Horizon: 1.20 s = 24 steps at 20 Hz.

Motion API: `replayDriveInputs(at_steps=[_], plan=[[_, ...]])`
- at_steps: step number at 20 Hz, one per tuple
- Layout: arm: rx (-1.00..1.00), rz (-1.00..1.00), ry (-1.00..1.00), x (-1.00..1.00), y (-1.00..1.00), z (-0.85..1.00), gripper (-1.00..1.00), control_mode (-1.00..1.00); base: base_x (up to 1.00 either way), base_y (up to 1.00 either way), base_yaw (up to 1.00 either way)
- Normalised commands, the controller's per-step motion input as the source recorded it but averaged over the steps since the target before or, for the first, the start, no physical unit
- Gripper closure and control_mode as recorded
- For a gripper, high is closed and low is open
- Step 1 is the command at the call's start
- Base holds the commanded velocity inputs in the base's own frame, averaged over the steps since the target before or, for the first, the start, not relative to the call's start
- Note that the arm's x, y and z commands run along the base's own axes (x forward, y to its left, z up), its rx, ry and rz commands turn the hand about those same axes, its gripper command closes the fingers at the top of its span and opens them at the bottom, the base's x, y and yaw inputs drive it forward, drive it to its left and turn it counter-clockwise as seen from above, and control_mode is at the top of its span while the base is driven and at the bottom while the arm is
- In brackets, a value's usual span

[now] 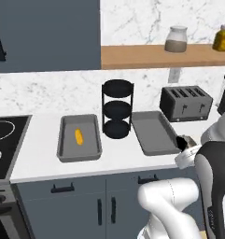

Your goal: Place one corn and one fish in each tupperware on the nearby counter, to pack two identical lunches.

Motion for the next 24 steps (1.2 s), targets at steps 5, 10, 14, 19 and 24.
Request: replayDriveInputs(at_steps=[5, 10, 14, 19, 24], plan=[[0.0, 0.0, 0.0, 0.0, 0.0, 0.0, 1.0, 1.0, 0.6, 1.0, -0.15], [0.0, 0.0, 0.0, 0.0, 0.0, 0.0, 1.0, 1.0, 0.28, 0.99, -0.18], [0.0, 0.0, 0.0, 0.0, 0.0, 0.0, 1.0, 1.0, 0.16, 0.58, -0.24], [0.0, 0.0, 0.0, 0.0, 0.0, 0.0, 1.0, 1.0, 0.31, 0.14, -0.08], [0.0, 0.0, 0.0, 0.0, 0.0, 0.0, 1.0, 1.0, 0.43, -0.01, 0.0]])
